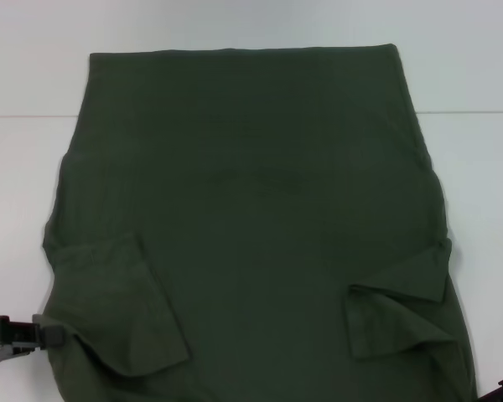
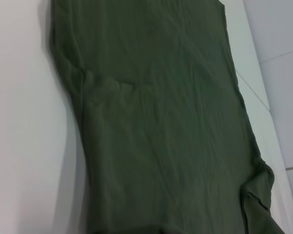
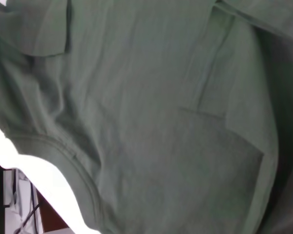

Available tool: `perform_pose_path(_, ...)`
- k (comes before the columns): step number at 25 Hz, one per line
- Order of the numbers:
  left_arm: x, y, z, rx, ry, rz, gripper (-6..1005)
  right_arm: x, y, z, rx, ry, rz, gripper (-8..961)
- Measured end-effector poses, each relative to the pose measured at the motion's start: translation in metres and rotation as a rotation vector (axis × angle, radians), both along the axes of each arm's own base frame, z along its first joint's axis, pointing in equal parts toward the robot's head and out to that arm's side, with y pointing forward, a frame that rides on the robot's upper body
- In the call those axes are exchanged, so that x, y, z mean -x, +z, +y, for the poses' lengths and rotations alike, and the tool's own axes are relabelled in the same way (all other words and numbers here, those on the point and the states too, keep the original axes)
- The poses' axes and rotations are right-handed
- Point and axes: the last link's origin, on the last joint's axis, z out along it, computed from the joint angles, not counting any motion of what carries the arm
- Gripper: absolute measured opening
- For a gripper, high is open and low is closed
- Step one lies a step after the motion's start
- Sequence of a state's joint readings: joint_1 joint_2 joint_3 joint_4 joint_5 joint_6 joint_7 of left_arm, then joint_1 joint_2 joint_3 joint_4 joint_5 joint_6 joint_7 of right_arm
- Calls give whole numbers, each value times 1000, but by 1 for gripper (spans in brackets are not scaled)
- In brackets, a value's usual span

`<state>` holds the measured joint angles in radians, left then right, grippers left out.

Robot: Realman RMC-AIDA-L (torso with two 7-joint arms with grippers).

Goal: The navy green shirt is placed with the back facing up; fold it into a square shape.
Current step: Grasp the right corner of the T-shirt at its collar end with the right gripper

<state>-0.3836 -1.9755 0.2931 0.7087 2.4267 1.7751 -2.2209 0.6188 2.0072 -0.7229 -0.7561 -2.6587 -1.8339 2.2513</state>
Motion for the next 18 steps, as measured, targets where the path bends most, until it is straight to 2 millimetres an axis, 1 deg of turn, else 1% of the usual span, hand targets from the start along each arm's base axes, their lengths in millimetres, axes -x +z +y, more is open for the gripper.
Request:
perform_pose_path(11, -1, 0, 1, -1, -2, 1, 99, -12, 17, -2, -29, -54, -31, 580)
perform_pose_path(18, 1, 0, 0, -2, 3, 2, 103, -15, 15, -2, -32, -57, -51, 580)
